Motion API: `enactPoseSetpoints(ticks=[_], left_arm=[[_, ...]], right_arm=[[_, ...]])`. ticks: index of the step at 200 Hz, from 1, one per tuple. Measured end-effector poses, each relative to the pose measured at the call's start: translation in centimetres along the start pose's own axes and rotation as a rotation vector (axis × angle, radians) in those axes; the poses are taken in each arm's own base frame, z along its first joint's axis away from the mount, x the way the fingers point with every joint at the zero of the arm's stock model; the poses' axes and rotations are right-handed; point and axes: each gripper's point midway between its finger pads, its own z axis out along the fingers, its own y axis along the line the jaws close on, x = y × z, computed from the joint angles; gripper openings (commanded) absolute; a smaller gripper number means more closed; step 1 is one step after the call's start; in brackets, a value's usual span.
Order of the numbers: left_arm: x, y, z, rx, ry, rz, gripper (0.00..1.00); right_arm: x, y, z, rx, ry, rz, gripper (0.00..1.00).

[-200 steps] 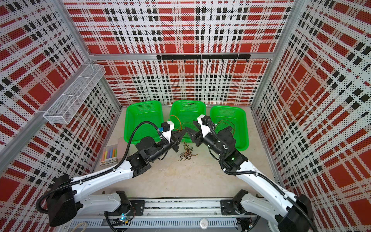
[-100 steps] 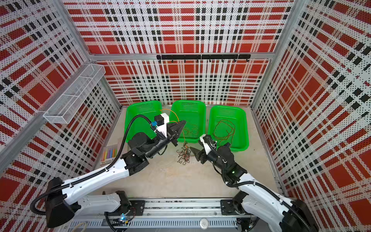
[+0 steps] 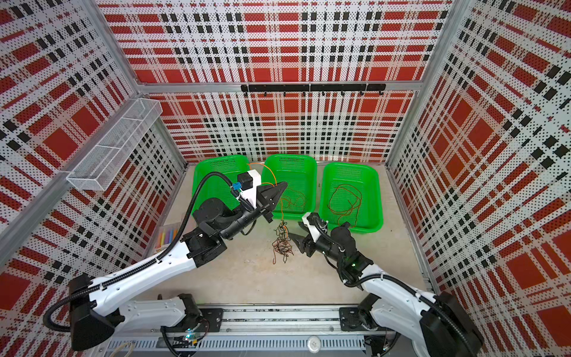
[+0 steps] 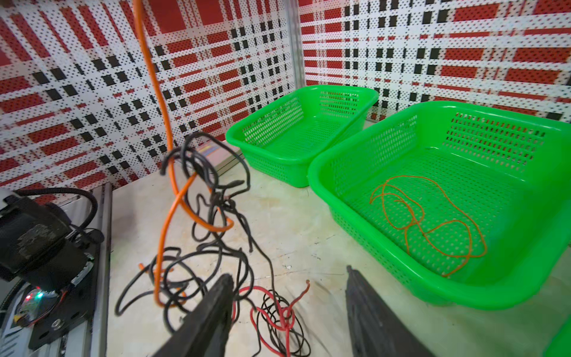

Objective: Untangle and sort cables by color
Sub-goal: Untie the cable.

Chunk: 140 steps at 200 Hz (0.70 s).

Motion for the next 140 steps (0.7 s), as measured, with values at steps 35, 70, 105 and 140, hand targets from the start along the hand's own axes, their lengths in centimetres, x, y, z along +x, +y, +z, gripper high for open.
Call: enactPoseSetpoints(ticks=[35, 70, 105, 140], left_arm=[[0.4, -0.1, 0.0, 0.008, 0.018, 0.009, 0.0], [0.8, -0.3, 0.0, 0.019, 0.032, 0.013, 0.0], [0.9, -0.4, 0.0, 0.022, 0.042, 0.02, 0.0], [-2.1, 0.4, 0.2, 0.01, 0.002, 0.032, 0.0]], right_arm=[[-0.6, 1.4, 0.4, -0.09, -0.03, 0.008, 0.56], [-0.7, 2.0, 0.8, -0.135, -0.042, 0.02, 0.28], [1.0, 1.1, 1.5, -0.098, 0.016, 0.048, 0.09], [1.9, -0.5, 0.8, -0.005, 0.011, 0.05, 0.0]])
